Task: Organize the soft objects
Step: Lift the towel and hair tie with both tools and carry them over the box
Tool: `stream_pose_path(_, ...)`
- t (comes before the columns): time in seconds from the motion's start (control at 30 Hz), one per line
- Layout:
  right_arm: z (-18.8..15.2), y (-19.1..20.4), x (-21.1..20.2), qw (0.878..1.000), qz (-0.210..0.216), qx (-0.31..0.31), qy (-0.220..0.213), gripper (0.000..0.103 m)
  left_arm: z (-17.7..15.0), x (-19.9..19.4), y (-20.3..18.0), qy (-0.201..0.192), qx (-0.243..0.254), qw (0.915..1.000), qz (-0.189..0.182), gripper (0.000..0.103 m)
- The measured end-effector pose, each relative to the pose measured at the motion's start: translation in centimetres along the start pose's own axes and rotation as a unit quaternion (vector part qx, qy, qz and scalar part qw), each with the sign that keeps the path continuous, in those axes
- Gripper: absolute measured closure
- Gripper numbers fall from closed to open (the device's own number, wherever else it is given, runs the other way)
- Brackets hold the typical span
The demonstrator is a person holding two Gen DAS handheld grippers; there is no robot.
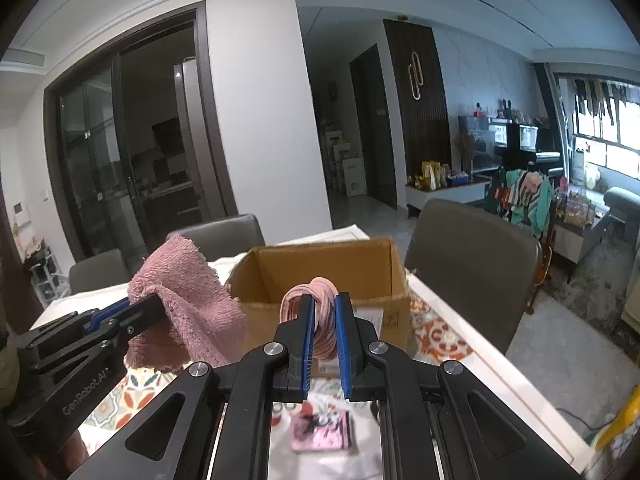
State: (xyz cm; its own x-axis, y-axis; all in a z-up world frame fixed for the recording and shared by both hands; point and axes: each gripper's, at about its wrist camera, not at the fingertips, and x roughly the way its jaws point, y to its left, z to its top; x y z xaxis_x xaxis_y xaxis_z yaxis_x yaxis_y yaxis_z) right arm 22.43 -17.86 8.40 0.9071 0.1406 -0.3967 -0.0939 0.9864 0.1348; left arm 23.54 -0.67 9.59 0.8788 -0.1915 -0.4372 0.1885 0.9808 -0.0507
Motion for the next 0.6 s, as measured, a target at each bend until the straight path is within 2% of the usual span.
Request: stream_pose_path(0.6, 5.0, -1.4, 4.5, 0.999, -0.005, -0.014, -0.03, 0.091, 5.1, 5.7, -1.1, -0.034, 0.013, 0.9993, -0.012, 0.088)
